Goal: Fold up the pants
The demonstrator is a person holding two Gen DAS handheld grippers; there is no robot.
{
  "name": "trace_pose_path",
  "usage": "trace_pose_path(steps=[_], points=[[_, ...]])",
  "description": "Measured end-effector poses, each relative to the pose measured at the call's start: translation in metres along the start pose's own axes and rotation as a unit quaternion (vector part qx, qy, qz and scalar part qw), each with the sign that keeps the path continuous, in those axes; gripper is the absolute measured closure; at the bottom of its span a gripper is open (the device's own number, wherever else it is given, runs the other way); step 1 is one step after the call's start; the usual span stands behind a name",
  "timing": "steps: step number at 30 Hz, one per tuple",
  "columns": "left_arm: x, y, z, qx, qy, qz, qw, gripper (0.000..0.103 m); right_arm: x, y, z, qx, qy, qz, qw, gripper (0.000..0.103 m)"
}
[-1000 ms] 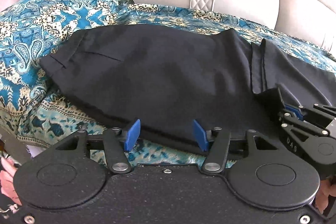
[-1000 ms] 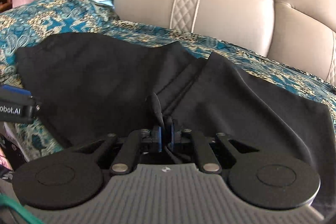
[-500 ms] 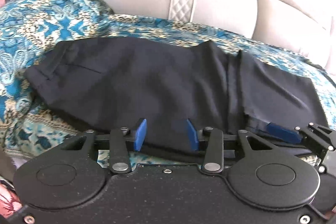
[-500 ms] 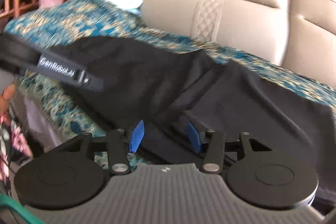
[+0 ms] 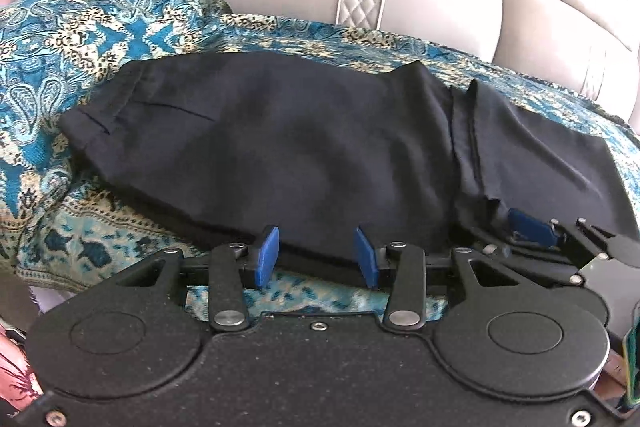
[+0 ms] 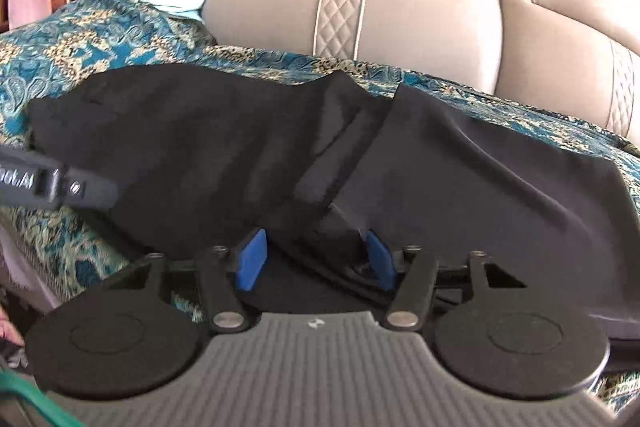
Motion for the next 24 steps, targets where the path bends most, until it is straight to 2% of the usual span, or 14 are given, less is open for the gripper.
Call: trace_pose_path(steps=[2,9,10,11,15,16,18,22,24], points=[[0.002,-0.003,-0.004,-0.003,0.003,-0.004,1.0000,0.063,-0.001,0.000,-0.004,-0.010,-0.004,0.003,1.000,0.075],[0.002,-0.005,-0.012,-0.012,0.005,-0.003,0.9999,0.063,-0.009,0.020,-0.005,0.040,0.033,0.014,0.999,0.080],[0.002,-0.005,-0.013,-0.012,0.007,-0.003,0.9999,0.063,-0.009,0.022,-0.008,0.039,0.036,0.017,0.998,0.084],[0.002,-0.005,-0.014,-0.013,0.009,-0.004,0.9999,0.063,-0.009,0.022,-0.012,0.035,0.036,0.018,0.999,0.093],[0.003,-0.005,-0.019,-0.017,0.015,-0.005,0.9997,0.063,-0.002,0.018,-0.022,0.030,0.025,0.011,0.999,0.095],[0.002,-0.005,-0.020,-0.018,0.016,-0.005,0.9997,0.062,-0.001,0.016,-0.023,0.025,0.018,0.011,0.999,0.092],[0.001,-0.005,-0.022,-0.018,0.020,-0.005,0.9996,0.062,-0.002,0.014,-0.024,0.007,-0.008,0.024,1.000,0.065],[0.003,-0.007,-0.025,-0.019,0.025,-0.009,0.9995,0.062,-0.014,0.007,-0.033,-0.047,0.003,0.050,0.998,0.051],[0.005,-0.008,-0.025,-0.023,0.024,-0.012,0.9994,0.062,-0.015,0.003,-0.037,-0.068,0.002,0.051,0.996,0.050]])
Point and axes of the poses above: each gripper's, at about its wrist camera, not at the fingertips, and x roughly the way its jaws point, z to its right, y to its top, the point moved 8 cm from there along x, roughly the way its jaws point, and after that the axes turned 6 degrees about x, right-handed, at the moved point
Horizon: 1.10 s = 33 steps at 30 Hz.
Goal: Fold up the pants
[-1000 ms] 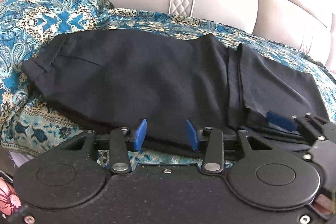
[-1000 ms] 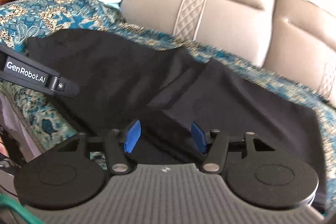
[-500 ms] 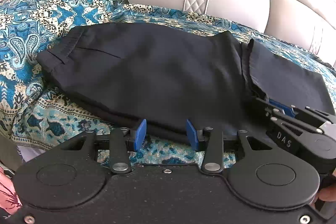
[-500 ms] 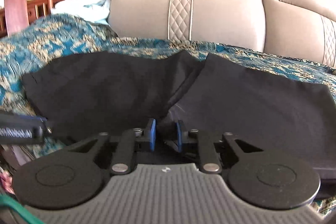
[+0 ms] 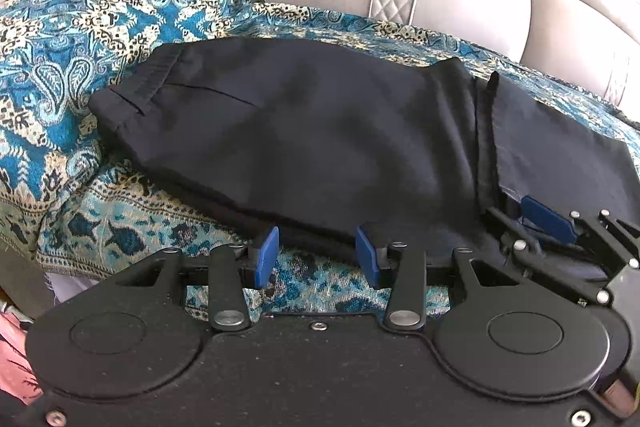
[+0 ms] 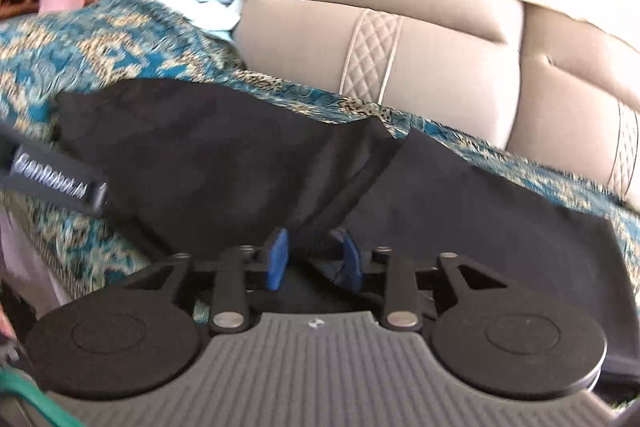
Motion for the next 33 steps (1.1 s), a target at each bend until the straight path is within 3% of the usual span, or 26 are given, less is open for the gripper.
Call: trace_pose_path(steps=[6,12,15,16,17,18,19,25,33], points=[[-0.001,0.001,0.006,0.009,-0.006,0.004,0.9999,0.061,0.008,-0.006,0.011,0.023,-0.024,-0.019,0.999,0.042],[0.008,0.012,0.014,0.020,-0.012,0.010,0.9997,0.060,0.010,-0.011,0.007,0.001,-0.002,-0.021,1.000,0.038],[0.011,0.020,0.019,0.022,-0.017,0.018,0.9995,0.060,0.018,-0.006,0.017,0.042,-0.012,-0.021,0.999,0.038],[0.011,0.022,0.020,0.021,-0.019,0.020,0.9994,0.060,0.022,-0.003,0.023,0.066,-0.014,-0.020,0.998,0.039],[0.011,0.024,0.021,0.021,-0.020,0.020,0.9994,0.060,0.025,-0.001,0.028,0.086,-0.016,-0.019,0.996,0.053],[0.011,0.026,0.022,0.020,-0.021,0.022,0.9993,0.060,0.028,0.001,0.031,0.098,-0.017,-0.018,0.995,0.060],[0.011,0.027,0.021,0.019,-0.023,0.023,0.9993,0.060,0.031,0.003,0.033,0.105,-0.016,-0.019,0.994,0.076],[0.008,0.029,0.013,0.007,-0.021,0.026,0.9994,0.060,0.036,0.024,0.045,0.193,0.039,-0.031,0.980,0.082],[0.011,0.023,0.003,0.000,-0.010,0.018,0.9998,0.060,0.022,0.003,0.005,0.122,0.073,-0.043,0.989,0.082]])
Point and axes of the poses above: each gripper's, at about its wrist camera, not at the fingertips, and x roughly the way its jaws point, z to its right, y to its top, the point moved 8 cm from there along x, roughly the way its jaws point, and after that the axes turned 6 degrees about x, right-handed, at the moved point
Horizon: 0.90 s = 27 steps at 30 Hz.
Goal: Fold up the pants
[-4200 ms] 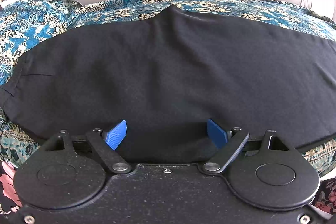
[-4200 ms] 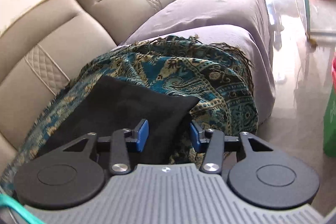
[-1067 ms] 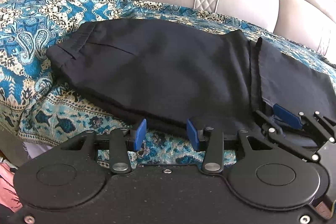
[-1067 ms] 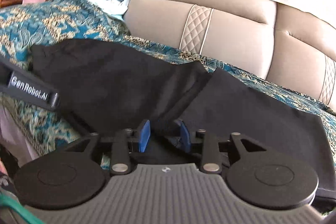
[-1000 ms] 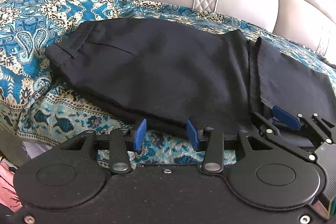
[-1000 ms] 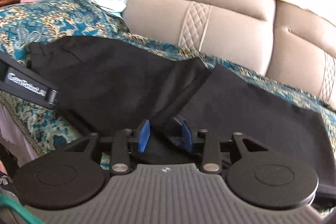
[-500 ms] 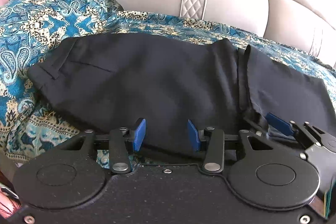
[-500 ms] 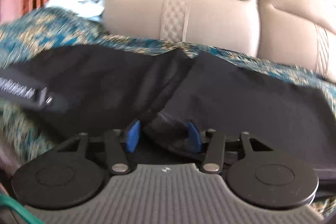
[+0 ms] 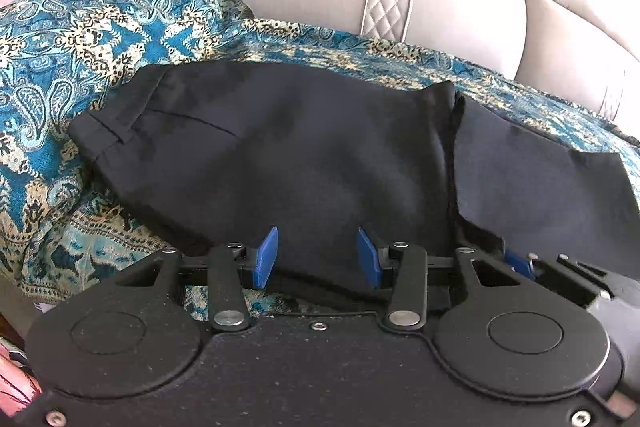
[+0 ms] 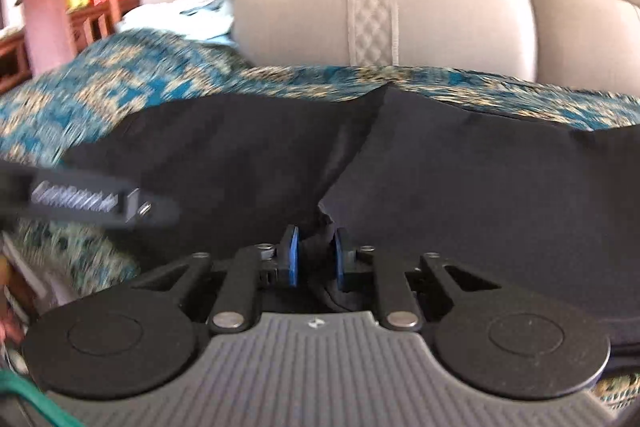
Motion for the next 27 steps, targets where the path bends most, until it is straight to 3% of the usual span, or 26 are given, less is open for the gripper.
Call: trace_pose_path(steps=[3,4,6,8,11,16,21,22,25,27], points=[[0.003,-0.002,0.000,0.002,0.003,-0.006,1.0000,0.060,0.000,-0.003,-0.007,-0.017,0.001,0.001,1.000,0.078],[0.004,-0.002,0.001,0.003,0.003,-0.006,1.0000,0.060,0.000,-0.002,-0.008,-0.019,-0.002,0.003,1.000,0.056],[0.004,0.001,0.004,0.007,0.000,-0.003,1.0000,0.060,-0.001,0.001,-0.008,-0.022,-0.006,0.009,1.000,0.051],[0.002,0.005,0.007,0.011,-0.005,0.003,0.9999,0.059,-0.003,0.005,-0.005,-0.022,-0.001,0.011,1.000,0.038],[0.000,0.011,0.015,0.015,-0.016,0.011,0.9997,0.059,-0.014,0.009,0.003,-0.010,0.011,0.015,1.000,0.032],[-0.003,0.018,0.038,0.031,-0.058,0.022,0.9976,0.060,-0.043,0.013,0.030,0.003,-0.006,0.033,0.999,0.028],[0.003,0.014,0.068,0.054,-0.102,0.018,0.9931,0.060,-0.058,0.023,0.077,0.010,-0.083,0.044,0.996,0.027],[0.006,0.011,0.072,0.051,-0.107,0.013,0.9928,0.062,-0.056,0.028,0.086,0.011,-0.094,0.044,0.995,0.027],[0.020,0.004,0.077,0.034,-0.110,-0.017,0.9932,0.088,-0.043,0.051,0.108,0.006,-0.106,0.032,0.994,0.027],[0.024,0.000,0.077,0.020,-0.113,-0.025,0.9931,0.088,-0.028,0.070,0.117,0.007,-0.089,0.016,0.996,0.027]])
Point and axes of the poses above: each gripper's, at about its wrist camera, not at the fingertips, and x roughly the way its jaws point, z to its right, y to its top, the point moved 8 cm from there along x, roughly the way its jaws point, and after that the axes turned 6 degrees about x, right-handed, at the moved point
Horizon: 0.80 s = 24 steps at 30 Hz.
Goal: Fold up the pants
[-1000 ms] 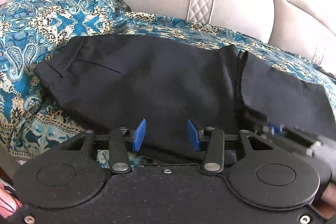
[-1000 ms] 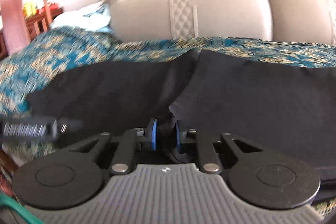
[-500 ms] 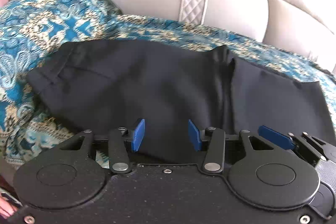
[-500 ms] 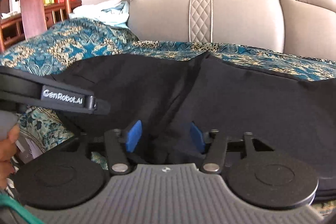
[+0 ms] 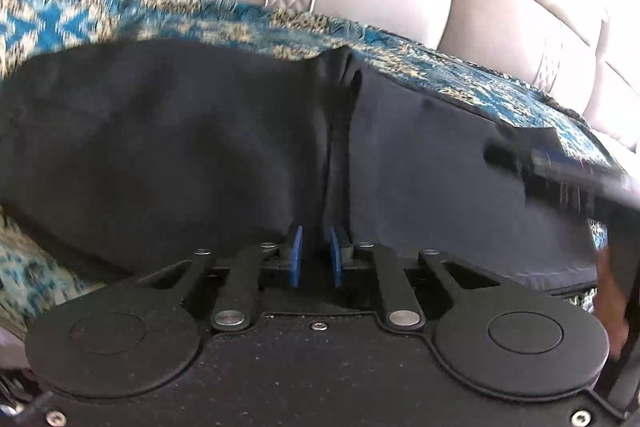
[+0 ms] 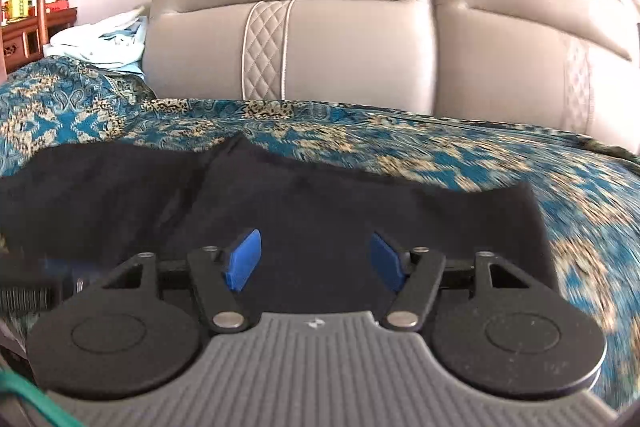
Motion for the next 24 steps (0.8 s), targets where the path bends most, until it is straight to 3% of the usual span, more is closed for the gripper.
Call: trace_pose_path(steps=[5,9,12,13,14,15,16,17,19,24], points=[[0.004,-0.003,-0.001,-0.005,0.000,0.001,1.0000,0.088,0.050,0.033,-0.020,-0.043,0.021,-0.039,0.998,0.027],[0.007,-0.004,-0.003,-0.010,-0.003,0.002,0.9999,0.086,0.090,0.035,-0.046,-0.004,0.069,-0.106,0.992,0.027],[0.008,-0.003,-0.003,-0.005,-0.005,0.004,1.0000,0.084,0.113,0.034,-0.061,-0.010,0.058,-0.122,0.991,0.027],[0.008,-0.003,-0.003,-0.004,-0.006,0.005,1.0000,0.084,0.119,0.032,-0.066,-0.014,0.055,-0.127,0.990,0.031],[0.008,-0.003,-0.003,-0.004,-0.008,0.006,0.9999,0.084,0.124,0.030,-0.069,-0.014,0.053,-0.132,0.990,0.053],[0.008,-0.003,-0.004,-0.005,-0.011,0.006,0.9999,0.084,0.126,0.029,-0.070,-0.013,0.047,-0.129,0.990,0.062],[0.008,-0.003,-0.004,-0.008,-0.014,0.006,0.9998,0.084,0.126,0.030,-0.070,-0.012,0.042,-0.122,0.992,0.080],[0.008,-0.004,-0.005,-0.009,-0.016,0.008,0.9998,0.093,0.124,0.032,-0.070,-0.006,0.041,-0.117,0.992,0.087],[0.005,-0.006,-0.001,0.003,-0.020,0.009,0.9997,0.096,0.121,0.037,-0.064,0.010,0.042,-0.104,0.994,0.093],[-0.002,-0.014,0.001,0.016,-0.019,0.010,0.9996,0.097,0.127,0.051,-0.056,0.029,0.038,-0.094,0.994,0.094]])
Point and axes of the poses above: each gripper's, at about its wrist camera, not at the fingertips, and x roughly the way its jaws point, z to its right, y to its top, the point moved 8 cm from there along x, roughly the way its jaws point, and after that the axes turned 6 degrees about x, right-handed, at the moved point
